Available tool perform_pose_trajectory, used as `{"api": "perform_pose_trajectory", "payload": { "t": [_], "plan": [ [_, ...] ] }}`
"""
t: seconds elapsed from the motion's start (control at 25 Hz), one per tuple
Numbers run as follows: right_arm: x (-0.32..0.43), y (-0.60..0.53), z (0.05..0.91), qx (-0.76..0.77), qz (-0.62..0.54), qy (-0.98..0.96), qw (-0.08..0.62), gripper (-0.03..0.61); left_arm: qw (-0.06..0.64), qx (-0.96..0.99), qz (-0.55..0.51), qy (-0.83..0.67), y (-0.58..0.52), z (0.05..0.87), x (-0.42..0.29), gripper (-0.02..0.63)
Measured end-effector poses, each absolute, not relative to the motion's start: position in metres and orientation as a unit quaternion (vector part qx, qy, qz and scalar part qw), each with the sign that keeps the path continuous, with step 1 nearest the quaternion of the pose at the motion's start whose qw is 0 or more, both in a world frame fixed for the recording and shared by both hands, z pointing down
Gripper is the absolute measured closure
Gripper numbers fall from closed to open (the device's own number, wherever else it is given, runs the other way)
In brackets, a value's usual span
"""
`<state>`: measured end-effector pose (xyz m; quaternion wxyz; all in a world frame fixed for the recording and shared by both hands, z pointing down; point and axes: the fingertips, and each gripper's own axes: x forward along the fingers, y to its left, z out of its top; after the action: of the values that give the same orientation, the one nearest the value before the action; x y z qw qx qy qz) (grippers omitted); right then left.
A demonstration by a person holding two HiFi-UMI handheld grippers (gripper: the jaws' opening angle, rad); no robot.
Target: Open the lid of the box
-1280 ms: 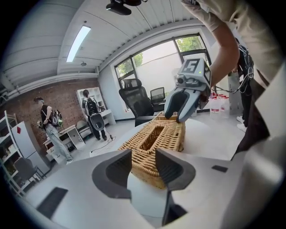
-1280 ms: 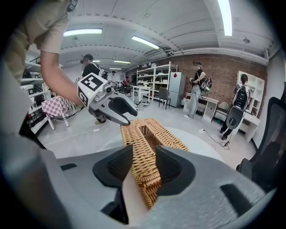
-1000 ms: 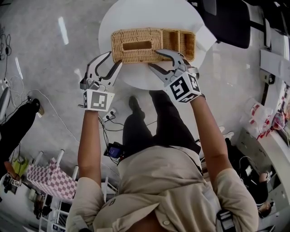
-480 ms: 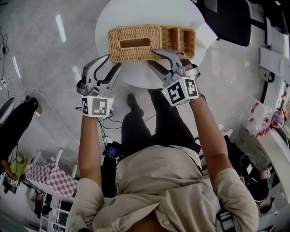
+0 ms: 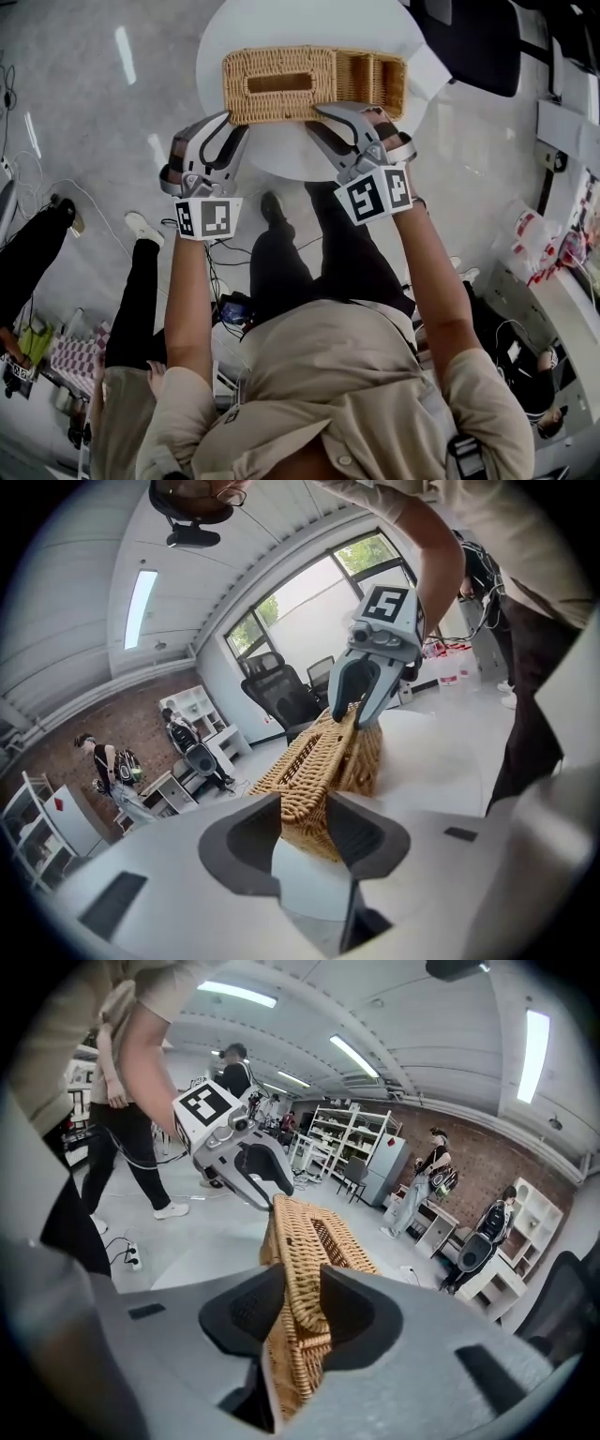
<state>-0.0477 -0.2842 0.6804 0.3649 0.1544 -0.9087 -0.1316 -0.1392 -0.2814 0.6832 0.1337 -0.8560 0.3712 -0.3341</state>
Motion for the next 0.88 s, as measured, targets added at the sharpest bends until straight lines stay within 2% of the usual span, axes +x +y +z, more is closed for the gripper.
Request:
{"api": "perform_pose_trajectory", "payload": {
  "t": [0.28,0.88],
  "plan": [
    [-0.05,-0.285,0.667,0.16,-0.145,-0.909,0.357,0.502,0.146,-0.857,-0.32,0.378,-0.286,0.668,-0.14,0.486],
    [-0.052,-0.305,0.63,0.173,-0.164,-0.909,0.342,0.514,0.164,-0.857,-0.309,0.379,-0.307,0.631,-0.139,0.515]
  ]
}}
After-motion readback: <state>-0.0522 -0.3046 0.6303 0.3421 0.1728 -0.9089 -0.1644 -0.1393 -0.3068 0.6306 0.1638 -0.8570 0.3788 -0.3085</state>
